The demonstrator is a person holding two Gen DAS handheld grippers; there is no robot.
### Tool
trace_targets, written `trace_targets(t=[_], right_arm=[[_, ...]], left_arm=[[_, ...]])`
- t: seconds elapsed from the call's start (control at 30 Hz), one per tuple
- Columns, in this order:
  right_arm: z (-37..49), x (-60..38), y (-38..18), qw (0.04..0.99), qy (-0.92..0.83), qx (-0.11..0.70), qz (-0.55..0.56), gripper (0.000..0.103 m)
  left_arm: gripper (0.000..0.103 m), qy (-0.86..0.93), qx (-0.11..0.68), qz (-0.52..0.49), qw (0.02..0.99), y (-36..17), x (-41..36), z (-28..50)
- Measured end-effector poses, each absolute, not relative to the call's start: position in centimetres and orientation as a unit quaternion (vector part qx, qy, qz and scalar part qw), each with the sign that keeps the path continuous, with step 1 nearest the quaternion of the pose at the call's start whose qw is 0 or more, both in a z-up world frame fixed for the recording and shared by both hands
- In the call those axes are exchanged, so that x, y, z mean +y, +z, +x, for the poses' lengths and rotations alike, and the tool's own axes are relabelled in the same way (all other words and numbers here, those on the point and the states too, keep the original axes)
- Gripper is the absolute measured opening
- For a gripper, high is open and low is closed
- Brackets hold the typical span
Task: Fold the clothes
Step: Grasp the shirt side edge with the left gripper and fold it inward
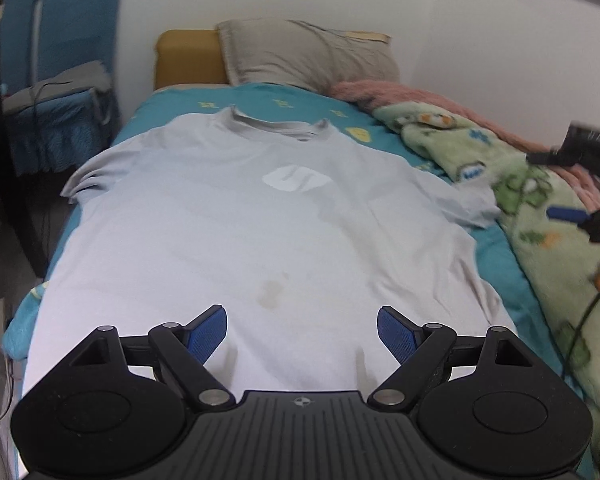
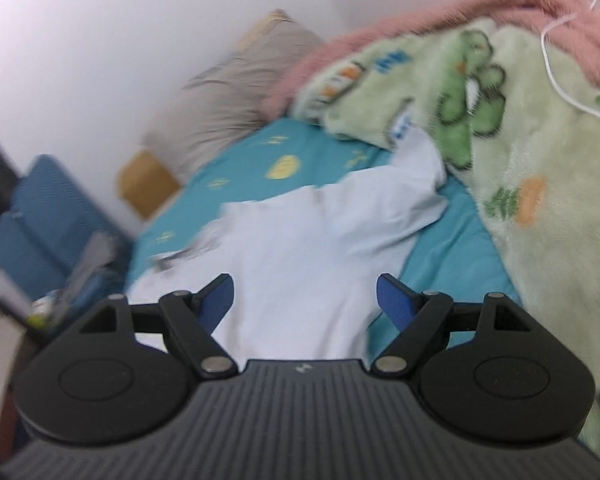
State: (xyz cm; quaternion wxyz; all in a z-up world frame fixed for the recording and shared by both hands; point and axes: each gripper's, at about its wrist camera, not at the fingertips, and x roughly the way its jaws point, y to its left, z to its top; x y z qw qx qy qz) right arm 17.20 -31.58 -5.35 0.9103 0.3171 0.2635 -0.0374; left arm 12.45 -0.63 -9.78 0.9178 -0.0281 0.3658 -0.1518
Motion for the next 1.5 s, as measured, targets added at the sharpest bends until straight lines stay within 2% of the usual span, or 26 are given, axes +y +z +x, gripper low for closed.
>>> trace_targets(t=[0.13,0.27,0.4,0.53,0.77,0.87,1.0,1.07,1.33,1.5], right_arm=[[10.0,-31.2,-3.6,0.913,-0.010,0.235,0.332,0.081],[4.6,-32.0,-4.2,0.899,0.018,0.228,0.373,0.083],[1.8,-32.1,-4.1,0.896,0.028,0.210,0.391,0.083],[2.6,-31.9,-4.0,0.903,0.027,0.214,0.373,0.083],[4.1,-31.6,-5.3,0.897,0.033,0.244,0.366,0.083],[4.3,-31.9,-5.8,0.893,0.030,0.249,0.373,0.083],[4.6,-32.2,-6.2,0.888,0.024,0.250,0.385,0.083],[4.6,-32.3,-6.2,0.887,0.020,0.249,0.387,0.083],[4.1,-33.0,-5.5,0.896,0.005,0.221,0.385,0.082],[4.8,-33.7,-5.8,0.893,-0.001,0.230,0.387,0.082]], left_arm=[[0.080,-0.189,0.370,0.012,0.910,-10.2,-2.8,9.5],[0.078,-0.225,0.382,0.035,0.896,-11.1,-5.1,6.9],[0.071,-0.266,0.398,0.028,0.878,-11.8,-7.0,6.0],[0.065,-0.303,0.409,0.008,0.861,-12.4,-8.7,5.8],[0.040,-0.335,0.443,0.019,0.831,-14.8,-11.4,6.0],[0.036,-0.333,0.445,0.018,0.831,-15.2,-11.3,6.0],[0.010,-0.344,0.447,0.009,0.826,-15.0,-11.3,6.0],[0.004,-0.356,0.434,0.015,0.827,-14.4,-11.6,5.5],[0.004,-0.447,0.415,-0.009,0.792,-11.5,-16.4,3.4],[0.007,-0.454,0.436,0.065,0.775,-12.7,-20.5,2.5]])
